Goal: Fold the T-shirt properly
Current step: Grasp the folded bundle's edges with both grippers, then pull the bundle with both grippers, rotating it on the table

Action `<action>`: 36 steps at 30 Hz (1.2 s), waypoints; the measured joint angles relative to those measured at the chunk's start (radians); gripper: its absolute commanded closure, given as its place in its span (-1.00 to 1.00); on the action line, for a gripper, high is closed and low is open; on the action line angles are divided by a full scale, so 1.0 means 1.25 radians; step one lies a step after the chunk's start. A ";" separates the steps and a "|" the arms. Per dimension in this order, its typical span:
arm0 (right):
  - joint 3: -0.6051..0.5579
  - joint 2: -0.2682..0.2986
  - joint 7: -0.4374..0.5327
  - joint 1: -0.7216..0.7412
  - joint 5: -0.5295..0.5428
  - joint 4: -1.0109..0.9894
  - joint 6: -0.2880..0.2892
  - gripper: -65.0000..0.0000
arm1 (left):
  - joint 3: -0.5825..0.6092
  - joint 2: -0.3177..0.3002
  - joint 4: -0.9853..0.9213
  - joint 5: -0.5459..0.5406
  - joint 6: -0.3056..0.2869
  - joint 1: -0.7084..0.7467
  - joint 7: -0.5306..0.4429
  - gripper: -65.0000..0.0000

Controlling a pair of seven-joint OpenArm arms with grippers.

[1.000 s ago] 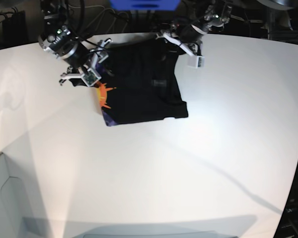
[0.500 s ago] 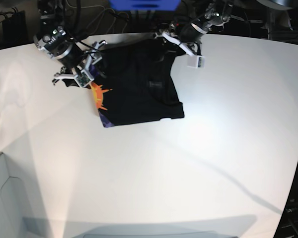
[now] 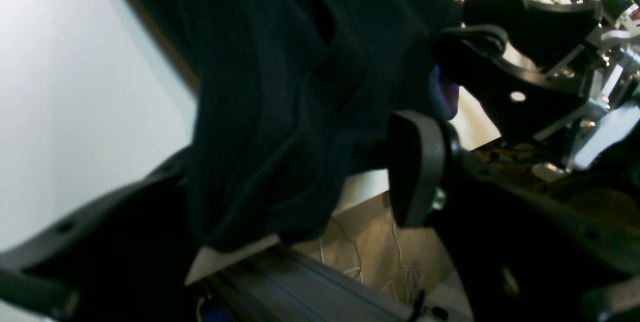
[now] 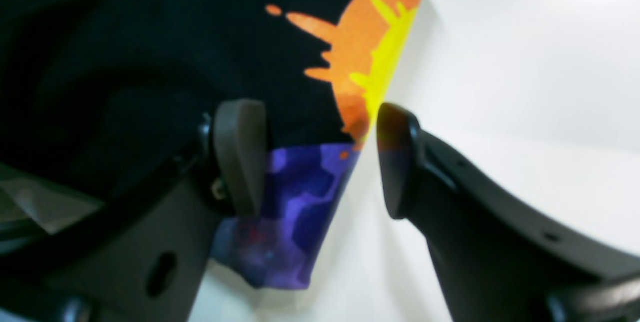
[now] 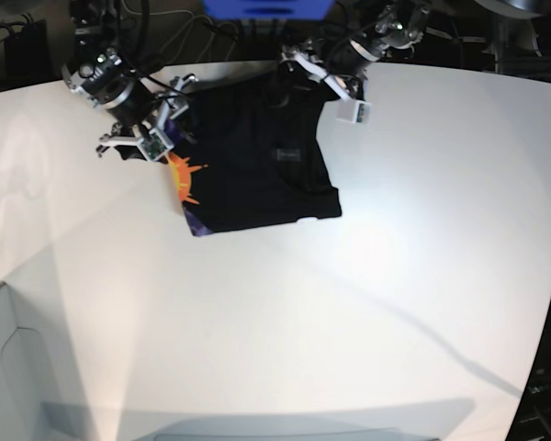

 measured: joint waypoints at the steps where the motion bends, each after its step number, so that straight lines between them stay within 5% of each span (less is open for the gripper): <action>1: 0.006 -0.002 0.000 0.000 0.000 0.000 0.000 -0.09 | 0.000 0.000 0.000 0.000 0.000 0.000 0.000 -0.22; 11: 0.077 -0.033 -0.069 0.007 0.000 0.000 0.000 -0.08 | -0.002 -0.002 0.002 0.000 -0.001 0.000 0.000 -0.22; 14: 0.077 -0.034 -0.070 0.007 0.000 0.000 0.000 -0.07 | -0.002 -0.038 0.002 -0.004 -0.003 0.000 -0.001 -0.22; 24: 0.076 -0.030 -0.062 0.060 0.013 -0.097 0.000 0.86 | -0.003 -0.098 0.001 -0.004 -0.002 -0.002 -0.006 -0.22; 33: 0.077 -0.031 -0.077 0.054 0.000 -0.018 0.000 0.95 | -0.103 -0.110 0.001 -0.007 -0.003 0.000 -0.007 -0.22; 36: 0.077 -0.031 -0.075 0.056 0.000 -0.016 0.000 0.95 | -0.140 -0.068 0.001 -0.006 -0.003 -0.018 -0.004 -0.22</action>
